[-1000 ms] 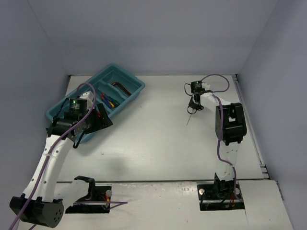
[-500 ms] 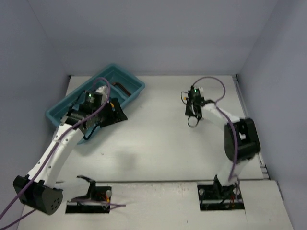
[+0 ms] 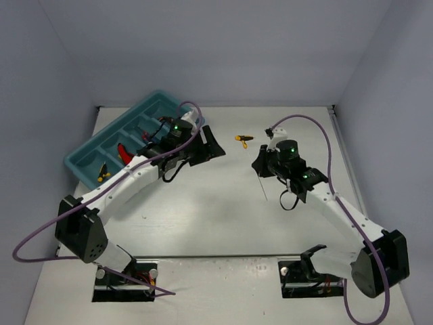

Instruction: Sort the tools into containers

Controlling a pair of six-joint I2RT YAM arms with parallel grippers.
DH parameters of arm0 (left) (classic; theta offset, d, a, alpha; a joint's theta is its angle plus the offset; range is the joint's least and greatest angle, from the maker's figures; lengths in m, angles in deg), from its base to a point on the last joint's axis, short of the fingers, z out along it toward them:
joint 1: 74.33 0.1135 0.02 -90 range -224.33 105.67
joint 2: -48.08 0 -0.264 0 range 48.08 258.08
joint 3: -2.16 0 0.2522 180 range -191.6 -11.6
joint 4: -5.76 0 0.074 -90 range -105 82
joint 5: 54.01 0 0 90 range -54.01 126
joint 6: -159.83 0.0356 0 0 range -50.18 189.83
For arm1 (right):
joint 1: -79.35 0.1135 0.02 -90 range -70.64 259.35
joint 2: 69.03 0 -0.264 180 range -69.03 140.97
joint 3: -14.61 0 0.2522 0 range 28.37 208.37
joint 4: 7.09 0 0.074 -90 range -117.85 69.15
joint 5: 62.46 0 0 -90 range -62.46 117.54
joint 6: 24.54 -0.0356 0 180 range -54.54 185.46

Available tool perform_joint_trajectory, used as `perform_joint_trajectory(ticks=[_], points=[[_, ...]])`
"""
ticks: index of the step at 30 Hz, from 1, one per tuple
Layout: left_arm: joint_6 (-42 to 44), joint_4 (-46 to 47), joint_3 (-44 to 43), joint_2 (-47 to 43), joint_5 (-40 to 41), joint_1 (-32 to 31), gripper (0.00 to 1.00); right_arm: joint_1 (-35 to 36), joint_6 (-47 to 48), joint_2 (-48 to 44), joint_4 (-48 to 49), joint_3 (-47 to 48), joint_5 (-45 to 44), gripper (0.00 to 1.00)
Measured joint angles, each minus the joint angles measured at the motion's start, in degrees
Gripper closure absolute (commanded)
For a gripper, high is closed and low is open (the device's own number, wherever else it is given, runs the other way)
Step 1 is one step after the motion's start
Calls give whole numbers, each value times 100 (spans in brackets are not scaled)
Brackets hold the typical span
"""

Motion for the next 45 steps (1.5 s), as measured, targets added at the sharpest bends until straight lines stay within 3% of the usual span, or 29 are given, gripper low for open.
perform_joint_trajectory(ticks=[8, 18, 23, 27, 30, 31, 32, 33, 34, 35, 36, 37, 41, 45], points=[[-462, 842, -564, 665, 224, -373, 36, 1, 2, -636, 52, -28, 475, 100], [-683, 1288, -1028, 1247, 496, -719, 39, 30, 11, -651, 66, -28, 760, 100], [-747, 1356, -1088, 1384, 597, -798, 60, 36, 46, -651, 66, -28, 842, 100], [-813, 1386, -1104, 1457, 714, -818, 97, 36, 73, -651, 68, -28, 867, 100], [-832, 1393, -1108, 1461, 762, -819, 100, 36, 88, -651, 81, -28, 881, 100], [-836, 1394, -1110, 1460, 773, -826, 100, 36, 89, -651, 81, -28, 885, 92], [-837, 1392, -1110, 1459, 785, -831, 100, 36, 90, -651, 81, -28, 890, 78], [-835, 1389, -1108, 1459, 796, -834, 100, 36, 93, -651, 81, -28, 899, 59], [-833, 1390, -1096, 1455, 810, -834, 100, 36, 110, -651, 82, -28, 917, 29], [-829, 1389, -1071, 1438, 833, -834, 100, 38, 128, -651, 89, -28, 949, 14], [-825, 1368, -1028, 1404, 861, -832, 100, 36, 91, -651, 99, -28, 995, 7], [-822, 1328, -950, 1337, 888, -823, 100, 37, 88, -651, 99, -28, 1027, 0], [-801, 1032, -546, 885, 963, -711, 100, 38, 84, -660, 89, -28, 1143, 0], [-683, 274, -110, 45, 1098, -145, 100, 36, 95, -867, -31, -28, 1160, 0]])
